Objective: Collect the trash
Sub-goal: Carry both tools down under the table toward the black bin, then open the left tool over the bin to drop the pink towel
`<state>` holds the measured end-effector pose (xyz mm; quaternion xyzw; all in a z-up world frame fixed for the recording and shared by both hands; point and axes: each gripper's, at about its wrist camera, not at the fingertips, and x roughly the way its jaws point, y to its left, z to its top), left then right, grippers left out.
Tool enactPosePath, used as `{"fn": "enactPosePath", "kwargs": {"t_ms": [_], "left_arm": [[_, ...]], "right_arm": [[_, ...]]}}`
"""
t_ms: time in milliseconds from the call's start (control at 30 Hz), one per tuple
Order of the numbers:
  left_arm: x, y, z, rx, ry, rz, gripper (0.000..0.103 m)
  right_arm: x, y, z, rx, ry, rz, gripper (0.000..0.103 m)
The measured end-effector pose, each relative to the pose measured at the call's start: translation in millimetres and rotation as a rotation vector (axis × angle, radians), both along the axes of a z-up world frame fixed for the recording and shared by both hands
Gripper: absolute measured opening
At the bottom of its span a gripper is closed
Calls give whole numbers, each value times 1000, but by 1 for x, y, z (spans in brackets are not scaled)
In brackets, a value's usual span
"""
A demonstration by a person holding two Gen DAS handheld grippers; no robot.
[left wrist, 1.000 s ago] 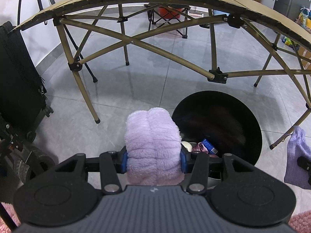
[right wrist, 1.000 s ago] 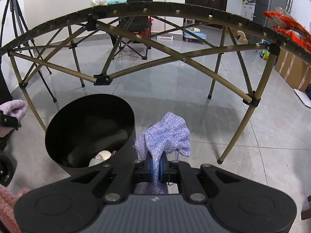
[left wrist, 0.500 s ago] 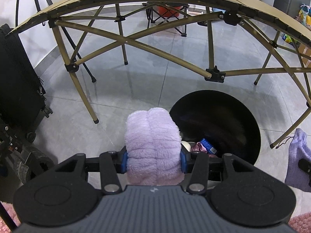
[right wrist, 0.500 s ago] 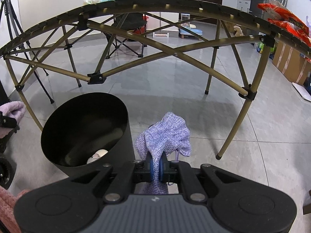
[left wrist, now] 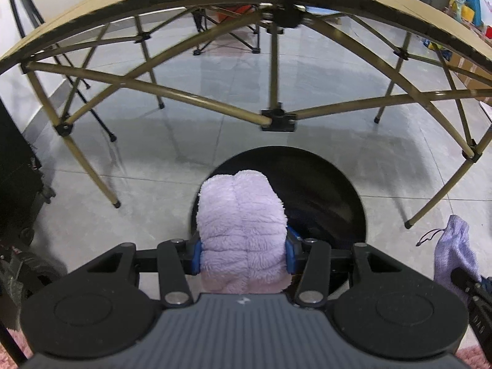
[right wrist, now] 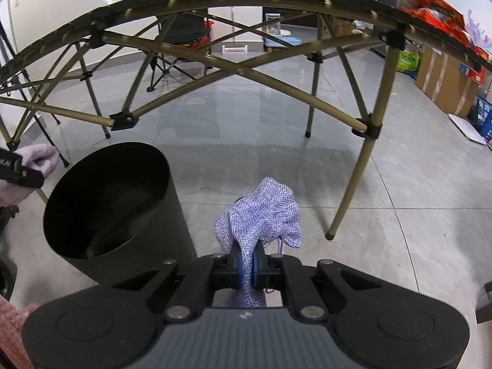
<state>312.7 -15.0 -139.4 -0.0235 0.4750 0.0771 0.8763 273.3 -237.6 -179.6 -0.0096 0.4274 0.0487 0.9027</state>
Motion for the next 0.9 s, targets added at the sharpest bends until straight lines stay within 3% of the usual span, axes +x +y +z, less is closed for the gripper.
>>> {"fn": "enactPosePath", "kwargs": {"t_ms": [233,900], "left_arm": [[19,-22,-13,-6,33,-21,48],[39,-34,-31,-36,98,-16,48]], "right_arm": [[4,-14,-8,1,20,-34,6],[13,-27,-22,-4,56,-70,6]]}}
